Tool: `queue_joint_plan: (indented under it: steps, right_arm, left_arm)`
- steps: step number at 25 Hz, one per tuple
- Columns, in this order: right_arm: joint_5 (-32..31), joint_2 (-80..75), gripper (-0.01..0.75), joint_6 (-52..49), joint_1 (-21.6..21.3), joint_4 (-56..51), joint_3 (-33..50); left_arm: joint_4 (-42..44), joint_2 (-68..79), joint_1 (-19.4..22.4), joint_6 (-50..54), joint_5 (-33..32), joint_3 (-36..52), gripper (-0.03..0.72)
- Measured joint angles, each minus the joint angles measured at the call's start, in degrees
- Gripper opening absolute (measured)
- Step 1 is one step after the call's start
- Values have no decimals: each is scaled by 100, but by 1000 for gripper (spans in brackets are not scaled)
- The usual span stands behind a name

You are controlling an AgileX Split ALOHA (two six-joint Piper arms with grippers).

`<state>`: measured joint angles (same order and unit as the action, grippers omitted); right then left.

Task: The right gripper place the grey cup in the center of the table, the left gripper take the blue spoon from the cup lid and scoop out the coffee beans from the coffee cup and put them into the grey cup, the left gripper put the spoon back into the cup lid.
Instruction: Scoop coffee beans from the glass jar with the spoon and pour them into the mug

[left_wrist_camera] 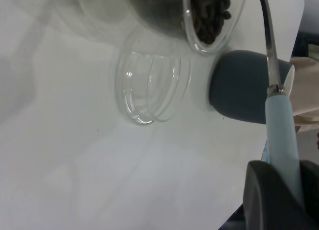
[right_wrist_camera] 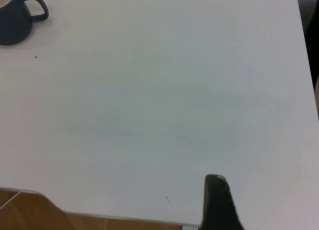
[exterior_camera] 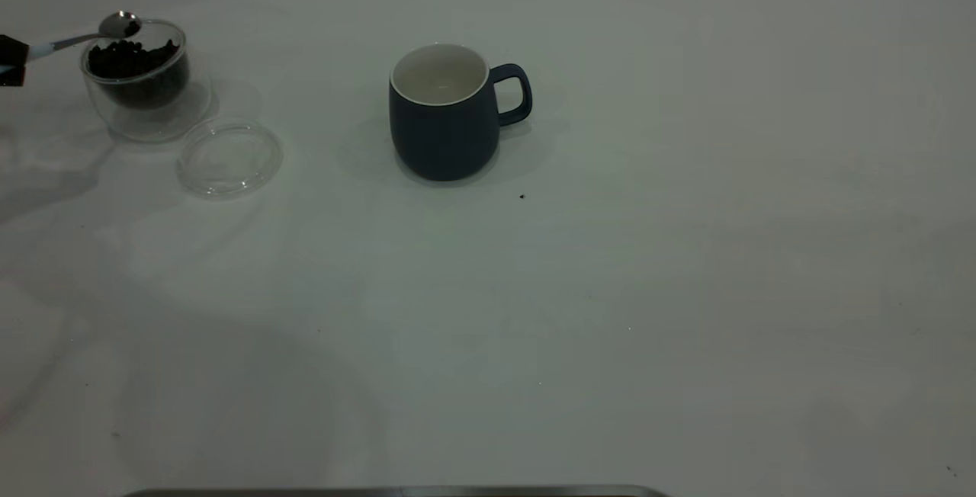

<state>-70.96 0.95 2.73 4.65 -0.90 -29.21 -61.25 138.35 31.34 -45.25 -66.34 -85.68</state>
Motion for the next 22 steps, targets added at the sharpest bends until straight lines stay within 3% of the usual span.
queue_joint_plan:
  steps: [6,22]
  right_arm:
    - [0,0,453,0,0,0,0]
    - [0,0,453,0,0,0,0]
  left_arm:
    - [-5,-55,-242,0,0,0,132]
    - [-103,-62,-1610,-5,0,0,132]
